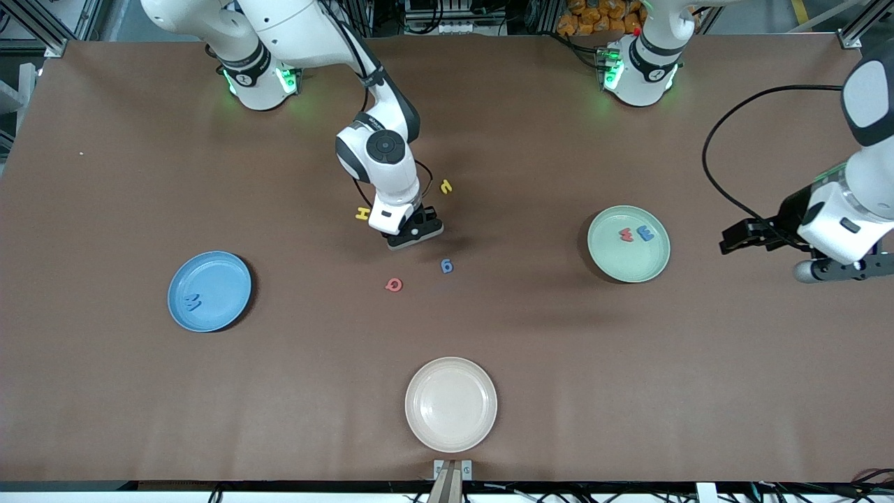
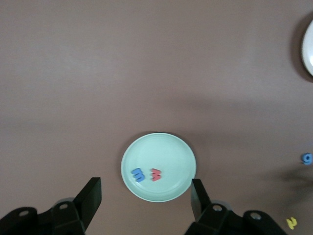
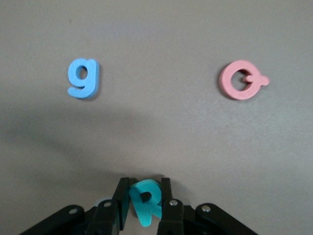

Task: Sort uppercase to blue plate, lowercase to green plate
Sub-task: 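Grasp the teal R with the right gripper while the left gripper withdraws, then carry the R to the blue plate while the left gripper reaches letters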

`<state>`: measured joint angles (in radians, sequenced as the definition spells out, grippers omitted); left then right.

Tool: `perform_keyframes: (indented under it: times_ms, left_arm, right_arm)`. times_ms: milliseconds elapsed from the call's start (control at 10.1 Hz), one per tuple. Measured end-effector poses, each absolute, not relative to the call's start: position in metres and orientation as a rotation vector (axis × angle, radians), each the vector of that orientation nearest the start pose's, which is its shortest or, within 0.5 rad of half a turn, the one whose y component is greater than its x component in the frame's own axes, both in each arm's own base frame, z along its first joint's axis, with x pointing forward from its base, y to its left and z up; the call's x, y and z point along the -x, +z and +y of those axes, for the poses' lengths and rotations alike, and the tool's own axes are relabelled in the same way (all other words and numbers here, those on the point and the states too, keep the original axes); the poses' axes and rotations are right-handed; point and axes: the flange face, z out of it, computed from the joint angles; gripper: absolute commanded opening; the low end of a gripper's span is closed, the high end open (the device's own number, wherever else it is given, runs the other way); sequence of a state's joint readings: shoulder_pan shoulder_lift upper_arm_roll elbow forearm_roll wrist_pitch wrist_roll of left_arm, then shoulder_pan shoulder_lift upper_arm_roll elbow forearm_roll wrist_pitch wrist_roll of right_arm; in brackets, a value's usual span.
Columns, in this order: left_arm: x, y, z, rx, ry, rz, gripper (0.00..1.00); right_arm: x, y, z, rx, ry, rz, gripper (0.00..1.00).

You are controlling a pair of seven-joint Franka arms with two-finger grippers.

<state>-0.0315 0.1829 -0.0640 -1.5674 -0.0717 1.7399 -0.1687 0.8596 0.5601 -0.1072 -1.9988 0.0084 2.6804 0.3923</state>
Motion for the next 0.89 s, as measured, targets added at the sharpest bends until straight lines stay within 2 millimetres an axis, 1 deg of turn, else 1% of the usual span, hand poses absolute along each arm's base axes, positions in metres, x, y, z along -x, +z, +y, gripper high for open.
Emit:
perform_keyframes:
  times_ms: [99, 197, 296, 395, 493, 592, 789, 888]
  left_arm:
    - [-0.612, 0.532, -0.086, 3.223, 0.048, -0.155, 0.87]
    - [-0.609, 0.527, -0.111, 3.225, 0.071, -0.159, 0.92]
    - [-0.607, 0.518, -0.136, 3.225, 0.105, -0.150, 0.92]
    - [-0.605, 0.504, -0.160, 3.221, 0.143, -0.142, 0.92]
    - [-0.603, 0.489, -0.187, 3.214, 0.173, -0.148, 0.92]
    - [-0.601, 0.474, -0.214, 3.210, 0.186, -0.168, 0.92]
    - [-0.596, 0.435, -0.269, 3.201, 0.204, -0.225, 0.97]
    - [-0.594, 0.415, -0.290, 3.195, 0.221, -0.249, 0.97]
  right_arm:
    - [-0.457, 0.197, 0.420, 3.053, -0.223, -0.559, 0.00]
    - [-0.466, 0.209, 0.413, 3.053, -0.233, -0.539, 0.00]
    - [-0.479, 0.224, 0.399, 3.060, -0.233, -0.510, 0.00]
    - [-0.496, 0.239, 0.379, 3.068, -0.232, -0.480, 0.00]
    - [-0.516, 0.251, 0.354, 3.073, -0.244, -0.451, 0.00]
    - [-0.535, 0.259, 0.326, 3.078, -0.257, -0.427, 0.00]
    - [-0.566, 0.265, 0.271, 3.093, -0.272, -0.409, 0.00]
    - [-0.578, 0.267, 0.249, 3.098, -0.279, -0.409, 0.00]
